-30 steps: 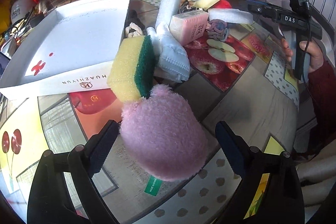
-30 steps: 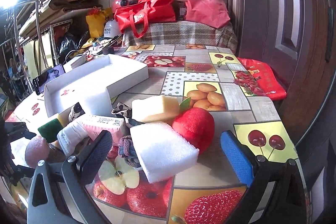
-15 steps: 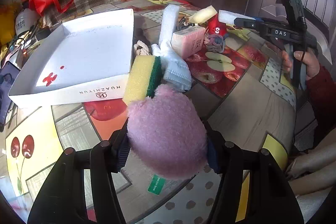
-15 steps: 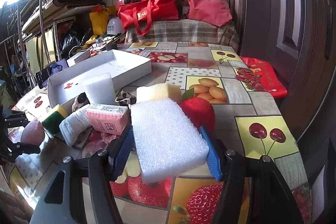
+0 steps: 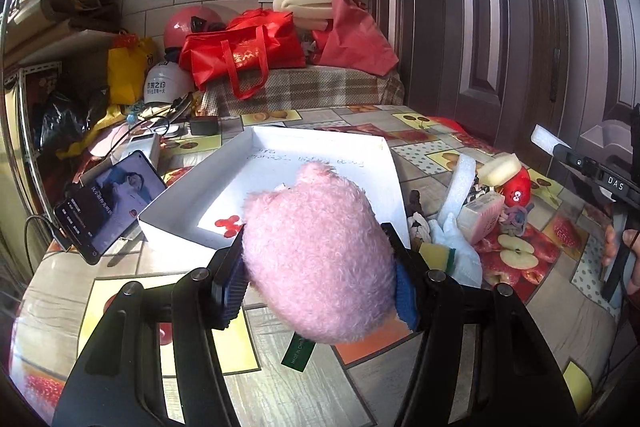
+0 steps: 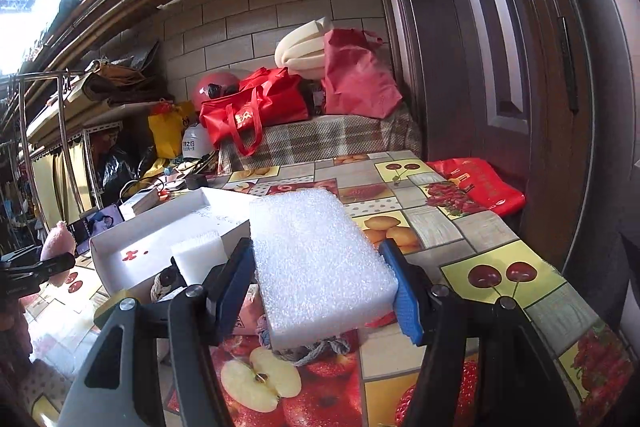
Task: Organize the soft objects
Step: 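Carry the pink ball and foam block into the white tray and open both tools, then withdraw both tools from the tray back toward the remaining soft items, then grasp the yellow-green sponge with the left tool while the right tool grasps the red apple plush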
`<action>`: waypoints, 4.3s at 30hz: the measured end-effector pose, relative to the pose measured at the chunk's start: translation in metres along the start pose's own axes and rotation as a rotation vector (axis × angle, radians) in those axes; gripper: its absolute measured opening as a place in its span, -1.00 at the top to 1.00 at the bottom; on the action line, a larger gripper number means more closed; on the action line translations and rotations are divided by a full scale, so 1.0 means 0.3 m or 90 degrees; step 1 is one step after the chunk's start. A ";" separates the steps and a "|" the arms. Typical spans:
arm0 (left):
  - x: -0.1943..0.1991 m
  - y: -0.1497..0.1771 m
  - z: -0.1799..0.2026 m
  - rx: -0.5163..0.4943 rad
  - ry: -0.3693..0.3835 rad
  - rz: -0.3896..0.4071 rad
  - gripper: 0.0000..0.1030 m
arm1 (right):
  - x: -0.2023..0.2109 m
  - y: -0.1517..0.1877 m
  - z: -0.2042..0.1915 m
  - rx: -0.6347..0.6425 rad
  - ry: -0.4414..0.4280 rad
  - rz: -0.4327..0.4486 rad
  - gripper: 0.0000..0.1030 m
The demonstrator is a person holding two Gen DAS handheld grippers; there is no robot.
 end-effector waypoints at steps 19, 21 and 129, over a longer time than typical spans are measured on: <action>-0.267 -0.069 -0.127 -0.030 -0.104 0.022 -0.17 | -0.116 0.034 -0.229 0.028 -0.052 -0.023 -0.24; -0.285 -0.076 -0.134 -0.029 -0.105 0.025 -0.17 | -0.138 0.041 -0.253 0.027 -0.054 -0.025 -0.24; -0.089 0.127 0.297 -0.073 0.200 -0.172 -0.66 | -0.096 0.034 0.245 -0.103 0.116 -0.053 -1.00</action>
Point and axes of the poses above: each gripper's, at about its wrist camera, not at the fingertips, and x roughly against the way its jaws point, z to its right, y to its underside, the point moved 8 cm from there along -x, roughly the way its jaws point, and after that the axes turned 8 degrees about z, right-handed, at the moved point
